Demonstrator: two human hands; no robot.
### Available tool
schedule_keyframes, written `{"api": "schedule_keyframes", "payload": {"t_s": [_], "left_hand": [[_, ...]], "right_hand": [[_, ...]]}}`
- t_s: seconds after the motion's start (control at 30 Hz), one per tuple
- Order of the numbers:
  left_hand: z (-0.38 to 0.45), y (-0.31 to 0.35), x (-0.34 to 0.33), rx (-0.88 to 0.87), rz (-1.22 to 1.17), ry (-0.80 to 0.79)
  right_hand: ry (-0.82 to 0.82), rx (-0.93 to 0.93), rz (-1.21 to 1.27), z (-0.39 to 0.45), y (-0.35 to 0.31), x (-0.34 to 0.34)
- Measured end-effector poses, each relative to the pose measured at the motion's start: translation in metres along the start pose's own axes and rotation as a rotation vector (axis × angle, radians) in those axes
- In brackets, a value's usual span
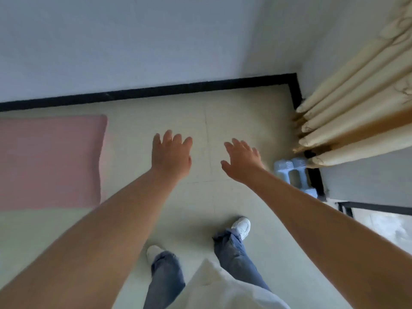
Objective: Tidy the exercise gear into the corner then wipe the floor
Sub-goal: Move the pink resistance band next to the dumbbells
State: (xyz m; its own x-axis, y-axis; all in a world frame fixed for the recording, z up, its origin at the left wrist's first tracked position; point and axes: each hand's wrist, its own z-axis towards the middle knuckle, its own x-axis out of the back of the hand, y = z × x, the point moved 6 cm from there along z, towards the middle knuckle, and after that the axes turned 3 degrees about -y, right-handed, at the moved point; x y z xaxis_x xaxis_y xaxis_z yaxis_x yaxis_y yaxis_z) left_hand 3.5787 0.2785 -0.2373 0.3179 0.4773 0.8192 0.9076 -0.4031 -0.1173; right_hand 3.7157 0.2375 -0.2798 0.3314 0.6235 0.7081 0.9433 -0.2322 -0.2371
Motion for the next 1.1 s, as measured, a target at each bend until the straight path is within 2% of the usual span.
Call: {"api": "schedule_keyframes", "payload": {"t_s": [0.33,0.63,0.87,1.1], "left_hand": [[-0.210,-0.299,-0.121,0.523,-0.239,-0.004],[-0.422,-0.491,-0.224,0.958,-0.523,0.023],[-0.513,-0.616,-0.278,1.202,-0.631,0.035],[-0.568,-0.797,-0.316,1.377,-0.692,-0.005]], "right_hand": [[-0.009,0.412,-0.301,-0.062,-0.361,-0.075],[-0.040,0.839,-0.546,-0.173,-0.655,-0.171],[-0.088,1.092,-0.708,-0.213,-0.832,-0.238],[-0.083,1.225,-0.790,-0.199,-1.036,-0.287]]}}
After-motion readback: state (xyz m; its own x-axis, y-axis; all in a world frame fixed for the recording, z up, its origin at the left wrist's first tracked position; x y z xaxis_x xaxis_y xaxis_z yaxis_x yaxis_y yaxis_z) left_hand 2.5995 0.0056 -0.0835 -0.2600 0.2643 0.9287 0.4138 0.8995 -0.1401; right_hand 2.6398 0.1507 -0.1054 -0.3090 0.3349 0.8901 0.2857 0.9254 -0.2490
